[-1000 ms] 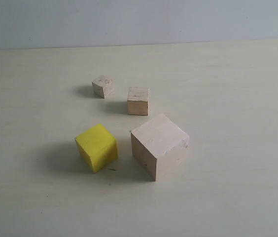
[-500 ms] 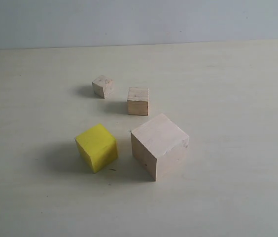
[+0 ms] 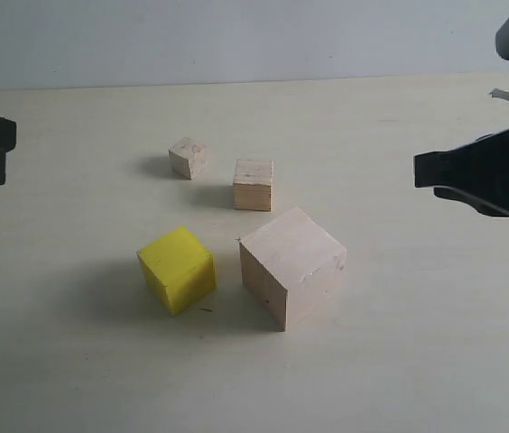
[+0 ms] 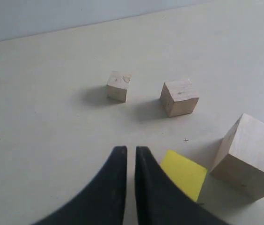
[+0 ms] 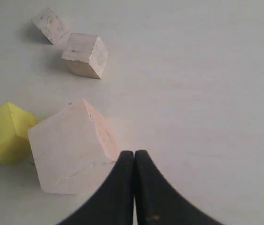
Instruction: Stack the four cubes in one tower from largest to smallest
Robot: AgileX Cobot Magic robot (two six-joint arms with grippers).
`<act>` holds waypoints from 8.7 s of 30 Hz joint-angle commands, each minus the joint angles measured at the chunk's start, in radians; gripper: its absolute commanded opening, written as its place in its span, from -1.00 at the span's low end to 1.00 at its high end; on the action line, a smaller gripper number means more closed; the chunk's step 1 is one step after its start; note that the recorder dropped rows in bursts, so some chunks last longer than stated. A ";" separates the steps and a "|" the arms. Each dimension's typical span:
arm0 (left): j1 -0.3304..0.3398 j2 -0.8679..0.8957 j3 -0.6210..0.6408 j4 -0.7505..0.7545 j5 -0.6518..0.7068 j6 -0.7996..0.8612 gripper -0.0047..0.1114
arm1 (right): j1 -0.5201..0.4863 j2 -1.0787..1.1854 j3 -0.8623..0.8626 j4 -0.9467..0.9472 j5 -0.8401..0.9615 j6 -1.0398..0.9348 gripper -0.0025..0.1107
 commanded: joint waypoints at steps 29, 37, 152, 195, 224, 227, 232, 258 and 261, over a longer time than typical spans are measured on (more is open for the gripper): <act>-0.005 0.002 -0.009 -0.067 0.241 0.055 -0.75 | 0.002 0.324 -0.005 0.917 -0.046 -1.206 0.31; -0.005 0.002 -0.009 -0.067 0.246 0.079 -0.75 | 0.002 0.408 -0.005 0.830 -0.024 -1.208 0.13; -0.005 0.425 -0.028 -0.700 -0.002 0.755 0.47 | 0.002 0.648 -0.711 0.489 0.057 -0.649 0.24; -0.005 0.383 -0.028 -0.642 0.103 0.755 0.47 | 0.012 1.406 -1.507 0.183 0.629 -0.203 0.24; -0.005 0.383 -0.028 -0.642 0.099 0.755 0.47 | -0.087 1.364 -1.569 0.004 0.749 -0.223 -0.96; -0.005 0.383 -0.028 -0.642 0.099 0.755 0.47 | -0.144 1.354 -1.566 0.137 0.749 -0.258 -0.96; -0.005 0.383 -0.028 -0.642 0.099 0.755 0.47 | -0.181 1.332 -1.542 0.143 0.749 -0.265 -0.96; -0.006 0.586 -0.104 -0.643 0.000 0.847 0.47 | -0.181 0.563 -0.356 0.195 0.373 -0.322 -0.96; -0.006 0.626 -0.139 -0.643 0.013 0.888 0.47 | -0.181 0.525 -0.304 0.235 0.340 -0.343 -0.96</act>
